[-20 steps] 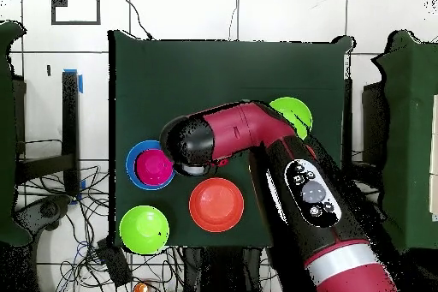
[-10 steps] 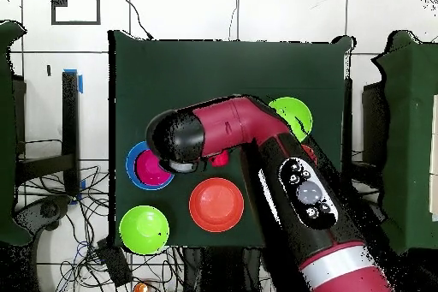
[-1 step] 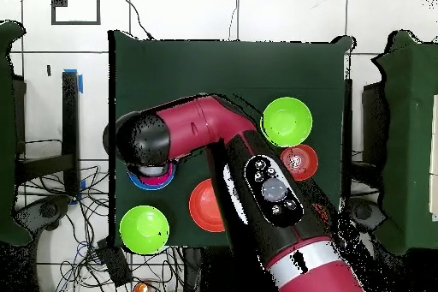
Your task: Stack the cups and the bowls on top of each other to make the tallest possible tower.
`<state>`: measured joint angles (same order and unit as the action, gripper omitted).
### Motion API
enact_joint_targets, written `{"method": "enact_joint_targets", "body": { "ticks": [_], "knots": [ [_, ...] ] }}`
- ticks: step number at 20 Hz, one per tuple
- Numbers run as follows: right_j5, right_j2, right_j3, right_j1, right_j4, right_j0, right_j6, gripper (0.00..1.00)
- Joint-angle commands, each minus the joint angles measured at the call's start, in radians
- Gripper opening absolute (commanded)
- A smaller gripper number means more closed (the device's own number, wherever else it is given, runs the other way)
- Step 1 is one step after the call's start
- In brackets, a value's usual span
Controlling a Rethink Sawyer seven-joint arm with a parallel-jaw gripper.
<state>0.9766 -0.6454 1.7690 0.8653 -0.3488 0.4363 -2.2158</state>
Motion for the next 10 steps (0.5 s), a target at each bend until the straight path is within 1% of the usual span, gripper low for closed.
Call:
{"method": "enact_joint_targets", "body": {
  "ticks": [1, 6, 10],
  "knots": [
    [0.071, -0.025, 0.081, 0.003, 0.017, -0.002, 0.116, 0.00],
    [0.039, -0.028, 0.130, 0.018, 0.011, 0.013, 0.131, 0.00],
    [0.003, -0.022, 0.157, 0.007, -0.006, 0.014, 0.123, 0.00]
  ]
}}
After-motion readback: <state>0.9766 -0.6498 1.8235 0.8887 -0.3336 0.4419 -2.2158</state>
